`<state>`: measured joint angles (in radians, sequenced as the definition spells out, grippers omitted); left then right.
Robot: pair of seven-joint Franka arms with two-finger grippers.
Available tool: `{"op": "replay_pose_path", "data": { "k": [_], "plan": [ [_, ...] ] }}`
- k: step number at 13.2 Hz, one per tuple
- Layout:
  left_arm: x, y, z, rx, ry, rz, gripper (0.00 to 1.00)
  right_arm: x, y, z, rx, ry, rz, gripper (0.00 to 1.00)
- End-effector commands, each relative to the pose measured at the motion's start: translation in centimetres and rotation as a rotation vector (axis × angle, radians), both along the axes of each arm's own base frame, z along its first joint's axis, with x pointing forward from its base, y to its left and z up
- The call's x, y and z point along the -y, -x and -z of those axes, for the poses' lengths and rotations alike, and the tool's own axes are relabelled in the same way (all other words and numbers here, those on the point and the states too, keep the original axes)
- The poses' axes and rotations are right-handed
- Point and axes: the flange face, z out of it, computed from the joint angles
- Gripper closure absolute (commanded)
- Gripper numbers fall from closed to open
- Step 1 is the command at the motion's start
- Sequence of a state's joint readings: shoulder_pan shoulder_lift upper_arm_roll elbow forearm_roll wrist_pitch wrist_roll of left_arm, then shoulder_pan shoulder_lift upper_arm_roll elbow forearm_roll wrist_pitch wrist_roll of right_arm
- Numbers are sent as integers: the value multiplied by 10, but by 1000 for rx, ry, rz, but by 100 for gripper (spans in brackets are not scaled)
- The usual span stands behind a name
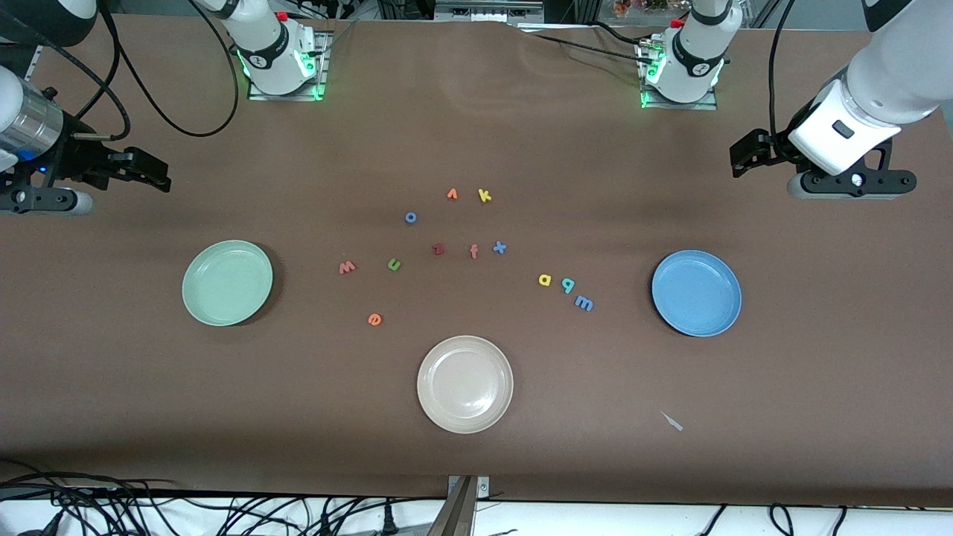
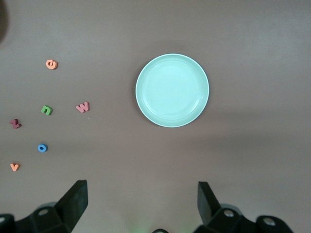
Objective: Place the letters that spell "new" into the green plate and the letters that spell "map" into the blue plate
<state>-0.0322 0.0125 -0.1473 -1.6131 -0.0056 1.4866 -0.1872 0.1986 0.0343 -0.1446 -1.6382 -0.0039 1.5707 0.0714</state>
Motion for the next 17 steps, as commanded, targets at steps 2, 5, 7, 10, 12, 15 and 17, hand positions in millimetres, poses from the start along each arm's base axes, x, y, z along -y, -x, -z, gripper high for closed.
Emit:
{"op": "replay_pose_path", "data": {
  "k": [2,5,7,10,12,15,17],
  "plan": [
    [4,-5,3,-18,-20,-6,0,-5,-5,11,-17,0,-3,0],
    [5,-10,16,-41,-21,-3,0,-7,-13,24,-23,-2,-7,0],
    [10,-15,30,-67,-25,9,0,-14,-29,67,-96,4,-11,0],
    [14,-20,49,-109,-31,12,0,-49,-40,85,-86,-22,-26,0],
    [19,-33,81,-151,-35,-61,0,-80,-50,114,-71,-2,53,0],
    [21,-56,128,-165,-71,-280,0,-145,-56,155,-38,24,157,0],
    [27,-70,163,-176,-63,-391,0,-178,-58,186,-24,-2,251,0]
  ]
}}
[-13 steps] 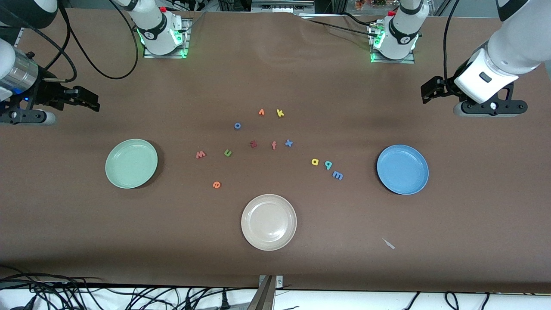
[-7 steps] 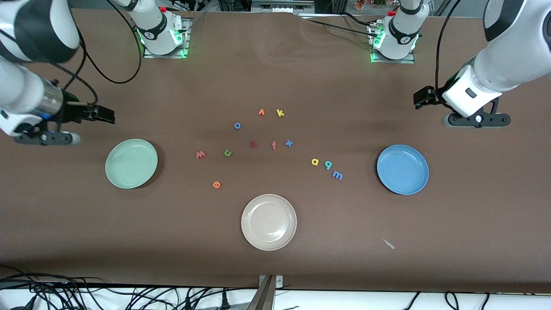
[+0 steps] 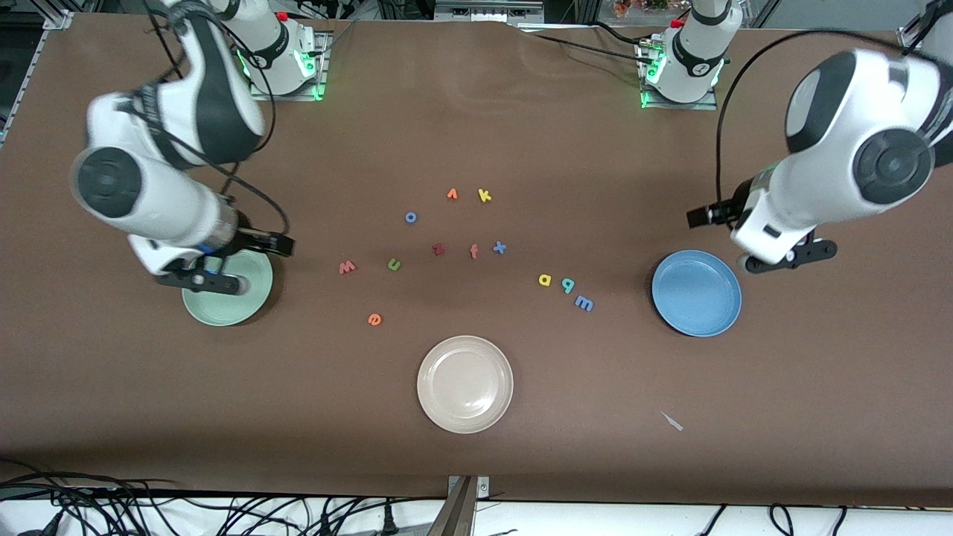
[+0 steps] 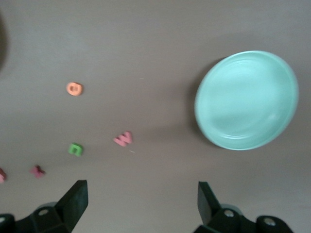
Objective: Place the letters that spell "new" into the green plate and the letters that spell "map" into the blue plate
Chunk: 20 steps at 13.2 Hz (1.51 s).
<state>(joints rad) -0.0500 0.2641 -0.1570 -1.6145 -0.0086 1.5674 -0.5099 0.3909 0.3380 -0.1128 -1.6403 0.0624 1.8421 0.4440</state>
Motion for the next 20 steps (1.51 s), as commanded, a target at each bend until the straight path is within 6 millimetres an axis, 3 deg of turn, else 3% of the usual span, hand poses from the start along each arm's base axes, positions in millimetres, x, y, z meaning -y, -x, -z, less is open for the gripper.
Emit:
{"op": "replay_pose_path", "data": {
  "k": [1,3,5,8,11,13,15,16,17,20],
  "plan": [
    [11,-20,42,-27,5,-157,0,-32,-7,38,-2,-51,120,0],
    [22,-19,60,-72,1,-260,0,-59,-5,61,-2,-81,141,0],
    [50,-22,86,-94,0,-401,0,-81,-6,91,25,-70,216,0],
    [101,-24,145,-98,-49,-583,0,-102,-5,128,60,-59,303,0],
    [129,-26,203,-64,-57,-641,0,-122,17,162,96,-58,364,0],
    [148,-25,215,-26,-86,-755,0,-130,34,180,105,-53,356,0],
    [133,-42,218,33,-55,-867,0,-130,46,199,131,-59,350,0],
    [123,-46,230,37,-61,-874,0,-130,50,206,130,-56,348,0],
    [125,-45,241,51,-74,-841,0,-131,54,209,125,-51,350,0],
    [121,-49,246,62,-62,-807,0,-128,63,220,102,-32,365,2]
  ]
}}
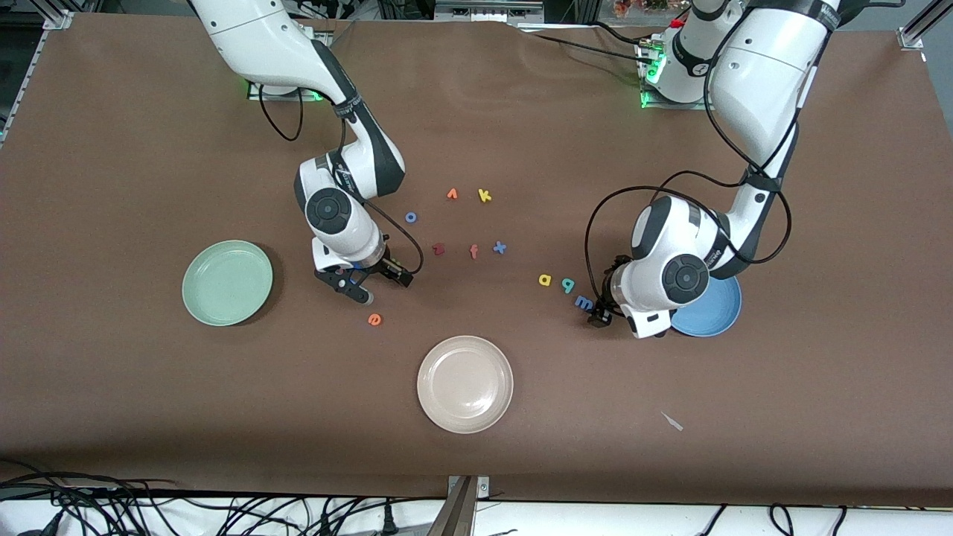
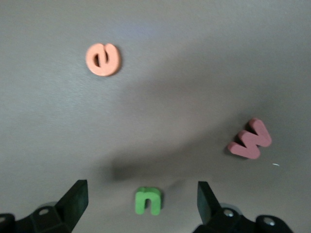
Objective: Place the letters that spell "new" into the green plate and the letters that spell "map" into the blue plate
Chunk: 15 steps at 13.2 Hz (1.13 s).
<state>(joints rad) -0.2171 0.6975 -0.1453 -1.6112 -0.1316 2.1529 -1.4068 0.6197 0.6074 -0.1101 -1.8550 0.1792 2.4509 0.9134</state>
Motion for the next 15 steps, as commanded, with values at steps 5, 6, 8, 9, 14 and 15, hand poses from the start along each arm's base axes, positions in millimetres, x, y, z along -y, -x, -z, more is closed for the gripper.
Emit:
{"op": "replay_pose_path", "data": {
  "k": [5,6,8,9,14,15],
  "plan": [
    [17,-18,-9,53,18,33,0,-10,17,12,-21,10,24,12],
    [19,-15,4,36,12,41,1,-15,21,14,-24,12,19,15],
    [31,-8,32,20,6,59,2,-16,23,17,-28,16,15,21],
    [35,-9,39,32,7,61,2,-16,22,17,-26,14,16,26],
    [43,-5,53,42,7,72,3,-15,21,17,-27,12,17,67],
    [43,-6,50,47,8,74,5,-15,21,17,-27,12,17,75]
  ]
}}
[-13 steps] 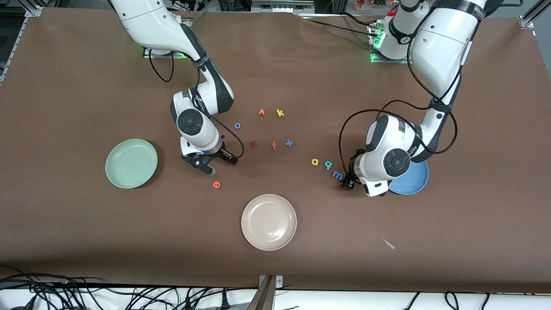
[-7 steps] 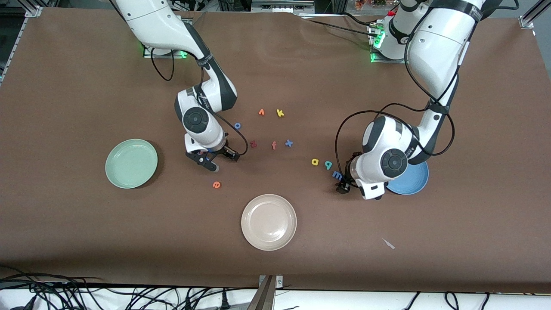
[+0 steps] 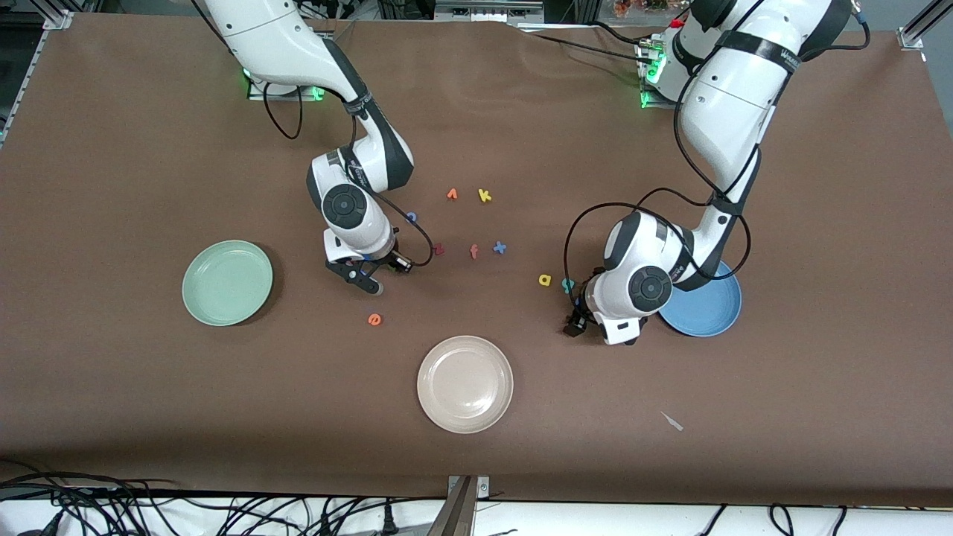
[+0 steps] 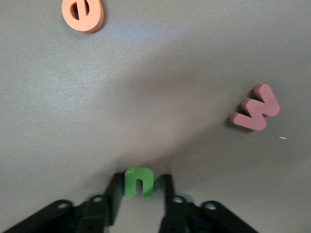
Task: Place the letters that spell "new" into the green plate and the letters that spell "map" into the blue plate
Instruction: 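Grasp the green n with the right gripper while the left grasps the blue m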
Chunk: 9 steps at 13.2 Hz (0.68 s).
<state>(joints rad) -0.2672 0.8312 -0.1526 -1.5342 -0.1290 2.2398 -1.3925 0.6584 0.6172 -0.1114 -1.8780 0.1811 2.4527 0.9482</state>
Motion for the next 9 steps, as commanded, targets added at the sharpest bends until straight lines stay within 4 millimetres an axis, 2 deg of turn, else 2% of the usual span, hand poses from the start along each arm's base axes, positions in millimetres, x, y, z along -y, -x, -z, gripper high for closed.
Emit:
{"op": "replay_pose_path", "data": {
  "k": [1,2,3,4,5,6,7,9],
  "plan": [
    [5,-6,-7,26,-13,26,6,-1,2,4,-2,-3,18,85],
    [2,-7,-8,28,-14,24,9,-1,2,6,-4,-2,18,95],
    [-1,-8,-9,28,-14,20,16,-2,-1,2,3,-7,11,100],
    [-3,-10,-11,28,-12,12,28,-3,-7,-6,6,-15,15,100],
    [-4,-10,-12,28,-10,7,49,-6,-14,-18,-17,-10,15,100],
    [-4,-10,-13,28,-10,7,62,-6,-22,-32,-43,-2,14,100],
    [-9,-12,-13,26,-12,1,76,-2,-31,-47,-57,6,6,100],
    [-11,-10,-10,18,-17,1,91,35,-44,-75,-92,37,-53,100]
  ]
}}
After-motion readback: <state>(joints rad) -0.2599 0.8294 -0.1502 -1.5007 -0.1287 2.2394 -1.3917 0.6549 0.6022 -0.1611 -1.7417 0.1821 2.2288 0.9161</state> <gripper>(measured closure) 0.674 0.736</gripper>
